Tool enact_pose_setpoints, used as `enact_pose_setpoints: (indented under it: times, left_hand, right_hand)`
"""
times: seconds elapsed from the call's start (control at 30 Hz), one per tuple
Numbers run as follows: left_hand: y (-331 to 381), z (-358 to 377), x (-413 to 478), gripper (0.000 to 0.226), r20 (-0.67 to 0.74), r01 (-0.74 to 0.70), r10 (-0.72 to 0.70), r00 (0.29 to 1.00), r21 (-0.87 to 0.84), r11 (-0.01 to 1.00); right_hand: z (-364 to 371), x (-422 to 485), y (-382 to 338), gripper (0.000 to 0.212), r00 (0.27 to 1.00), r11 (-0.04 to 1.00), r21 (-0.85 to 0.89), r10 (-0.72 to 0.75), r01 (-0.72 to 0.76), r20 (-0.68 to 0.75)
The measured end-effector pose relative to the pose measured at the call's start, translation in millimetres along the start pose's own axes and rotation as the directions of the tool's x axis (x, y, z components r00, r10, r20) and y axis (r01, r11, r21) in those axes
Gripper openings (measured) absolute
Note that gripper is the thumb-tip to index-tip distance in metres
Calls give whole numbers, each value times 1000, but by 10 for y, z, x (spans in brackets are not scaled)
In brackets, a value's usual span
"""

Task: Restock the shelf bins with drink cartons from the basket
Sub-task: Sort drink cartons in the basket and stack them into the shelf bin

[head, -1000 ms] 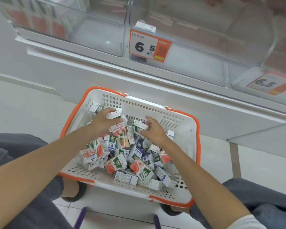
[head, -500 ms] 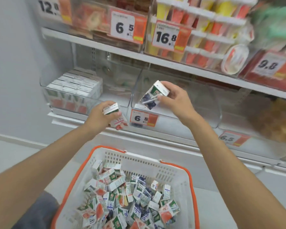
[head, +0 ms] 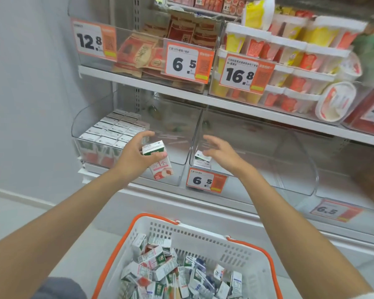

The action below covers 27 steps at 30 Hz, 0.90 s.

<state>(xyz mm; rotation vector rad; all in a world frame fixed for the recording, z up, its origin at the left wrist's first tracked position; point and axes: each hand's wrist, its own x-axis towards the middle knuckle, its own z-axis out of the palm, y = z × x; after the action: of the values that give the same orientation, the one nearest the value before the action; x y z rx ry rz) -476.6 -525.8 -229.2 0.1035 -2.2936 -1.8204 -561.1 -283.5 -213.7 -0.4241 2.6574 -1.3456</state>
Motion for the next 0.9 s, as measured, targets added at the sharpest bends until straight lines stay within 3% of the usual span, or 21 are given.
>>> enact_pose_setpoints:
  times: [0.07, 0.13, 0.2, 0.27, 0.33, 0.4, 0.53, 0.67, 0.77, 0.83, 0.9]
  left_hand:
    - [36, -43, 33, 66, 0, -23, 23, 1000, -18, 1000]
    - [84, -75, 84, 80, 1, -63, 63, 998, -46, 997]
    - [145, -117, 142, 91, 7, -111, 111, 994, -44, 993]
    - [201, -175, 203, 103, 23, -142, 141, 990, 11, 990]
    - [213, -260, 287, 112, 31, -153, 150, 988, 109, 982]
    - [192, -355, 391, 116, 58, -141, 133, 989, 165, 976]
    - [29, -581, 629, 107, 166, -140, 76, 983, 417, 898]
    - [-265, -890, 946, 71, 213, -268, 164, 963, 722, 638]
    - [-507, -1022, 1167, 71, 242, -236, 37, 970, 883, 406]
    - [-671, -1049, 1238, 70, 243, -207, -37, 969, 888, 409]
    - [-779, -1056, 1260, 70, 230, -198, -23, 973, 879, 433]
  right_hand:
    - [74, -147, -190, 55, 974, 979, 16, -199, 202, -110]
    - [243, -266, -401, 66, 953, 953, 13, -302, 302, 6]
    - [439, -281, -565, 86, 930, 941, -34, -326, 336, 172]
    - [595, -197, -688, 97, 912, 937, -12, -338, 350, 232]
    - [698, -78, -790, 93, 908, 929, 5, -362, 370, 211]
    - [765, 66, -826, 76, 912, 922, 1, -382, 386, 151]
    - [831, 388, -797, 47, 951, 942, 134, -307, 308, -25]
    - [873, 931, -762, 49, 953, 957, 209, -142, 201, -269]
    - [1011, 1429, -755, 48, 940, 966, 227, -43, 125, -338]
    - [1149, 1755, -761, 50, 927, 981, 183, 6, 68, -375]
    - [1301, 2046, -732, 51, 923, 992, 111, -5, 51, -384]
